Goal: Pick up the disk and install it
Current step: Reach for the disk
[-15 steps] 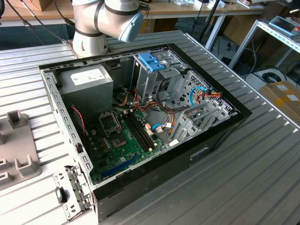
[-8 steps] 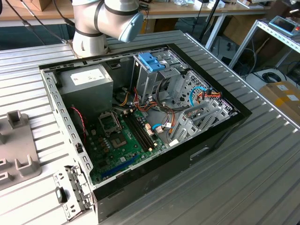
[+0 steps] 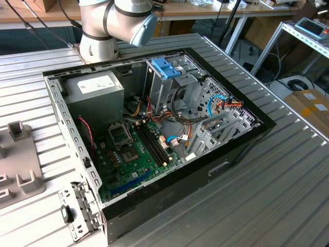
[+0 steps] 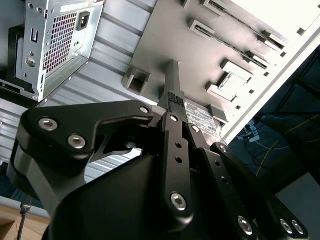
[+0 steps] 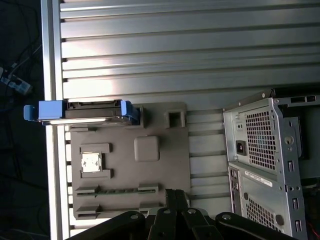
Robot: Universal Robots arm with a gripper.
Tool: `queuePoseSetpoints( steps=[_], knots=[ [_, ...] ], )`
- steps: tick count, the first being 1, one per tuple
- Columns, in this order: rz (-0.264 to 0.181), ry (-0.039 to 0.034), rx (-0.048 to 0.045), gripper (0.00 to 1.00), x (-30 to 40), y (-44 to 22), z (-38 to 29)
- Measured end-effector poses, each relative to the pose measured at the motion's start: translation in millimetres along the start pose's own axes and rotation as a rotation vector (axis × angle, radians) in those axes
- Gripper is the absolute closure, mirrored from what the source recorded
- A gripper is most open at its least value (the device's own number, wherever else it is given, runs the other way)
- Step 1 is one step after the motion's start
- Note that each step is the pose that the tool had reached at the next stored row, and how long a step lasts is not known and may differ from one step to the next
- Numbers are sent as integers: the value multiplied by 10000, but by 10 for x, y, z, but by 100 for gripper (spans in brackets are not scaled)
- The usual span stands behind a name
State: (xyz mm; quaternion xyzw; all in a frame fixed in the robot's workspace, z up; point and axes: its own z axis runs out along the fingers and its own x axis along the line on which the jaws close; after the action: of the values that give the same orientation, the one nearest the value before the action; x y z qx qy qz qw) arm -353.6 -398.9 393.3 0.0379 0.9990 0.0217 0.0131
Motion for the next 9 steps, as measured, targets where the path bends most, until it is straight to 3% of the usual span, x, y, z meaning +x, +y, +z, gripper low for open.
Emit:
queuePoseSetpoints(
  steps=[9],
  knots=[
    [-1, 1, 0, 90, 65, -5, -2]
  ],
)
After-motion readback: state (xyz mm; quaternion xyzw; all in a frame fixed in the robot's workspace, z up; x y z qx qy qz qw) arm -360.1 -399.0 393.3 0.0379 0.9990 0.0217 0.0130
